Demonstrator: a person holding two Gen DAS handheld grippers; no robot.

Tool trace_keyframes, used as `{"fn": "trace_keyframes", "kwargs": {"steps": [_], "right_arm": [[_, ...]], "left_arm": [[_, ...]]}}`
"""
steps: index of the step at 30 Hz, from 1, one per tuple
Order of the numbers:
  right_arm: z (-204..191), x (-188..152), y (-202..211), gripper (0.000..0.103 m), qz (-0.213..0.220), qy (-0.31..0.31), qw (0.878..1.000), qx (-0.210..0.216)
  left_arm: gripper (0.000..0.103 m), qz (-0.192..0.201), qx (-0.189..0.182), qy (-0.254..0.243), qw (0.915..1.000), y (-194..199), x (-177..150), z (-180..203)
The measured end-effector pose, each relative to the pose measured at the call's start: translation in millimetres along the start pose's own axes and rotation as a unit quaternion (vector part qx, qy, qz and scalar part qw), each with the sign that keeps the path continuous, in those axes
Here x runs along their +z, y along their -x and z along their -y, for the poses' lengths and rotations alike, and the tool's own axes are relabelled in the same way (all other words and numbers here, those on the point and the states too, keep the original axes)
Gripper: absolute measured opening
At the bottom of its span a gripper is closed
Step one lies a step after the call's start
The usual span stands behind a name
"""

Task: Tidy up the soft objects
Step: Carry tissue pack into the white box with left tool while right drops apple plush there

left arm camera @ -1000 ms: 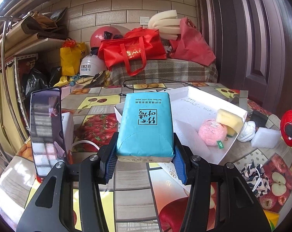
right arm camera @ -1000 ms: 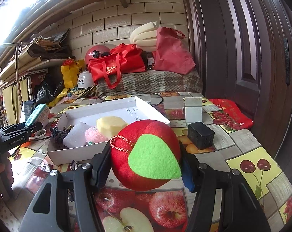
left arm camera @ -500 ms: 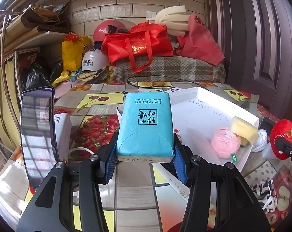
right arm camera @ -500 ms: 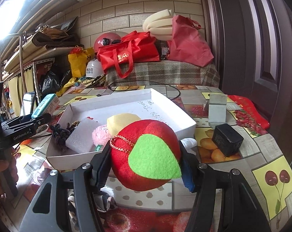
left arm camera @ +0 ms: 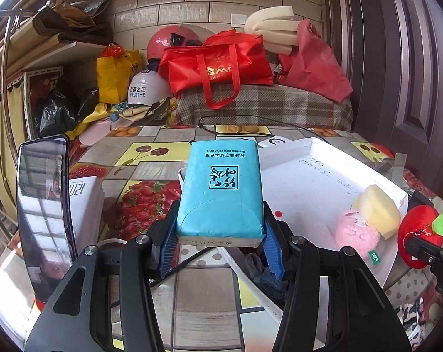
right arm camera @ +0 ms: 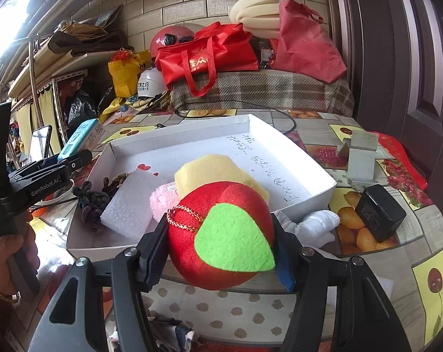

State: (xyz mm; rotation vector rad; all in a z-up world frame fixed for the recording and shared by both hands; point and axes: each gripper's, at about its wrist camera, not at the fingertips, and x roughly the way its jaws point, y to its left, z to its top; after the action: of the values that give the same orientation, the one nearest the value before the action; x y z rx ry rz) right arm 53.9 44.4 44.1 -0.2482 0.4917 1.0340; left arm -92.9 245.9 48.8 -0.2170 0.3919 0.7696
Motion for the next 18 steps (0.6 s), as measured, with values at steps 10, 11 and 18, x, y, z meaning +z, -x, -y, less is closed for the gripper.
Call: {"fn": "trace_keyframes", "kwargs": {"steps": [10,11,18], "right_arm": [[-7,10,-14,0.062,0.003,-0.008,1.000,0.005],[-7,11,-16,0.062,0.004,-0.006,1.000,0.004],[-8,22,-32,0.062,-0.002,-0.016,1.000,0.006]], "left_arm": [[0.051,0.002,-0.004,0.003,1.0000,1,0,-1],[0.051,0.001,-0.005,0.003,1.0000,2,1,-1],[0.051,-0.005,-0.007,0.008,0.9999,1,3,-1]]}}
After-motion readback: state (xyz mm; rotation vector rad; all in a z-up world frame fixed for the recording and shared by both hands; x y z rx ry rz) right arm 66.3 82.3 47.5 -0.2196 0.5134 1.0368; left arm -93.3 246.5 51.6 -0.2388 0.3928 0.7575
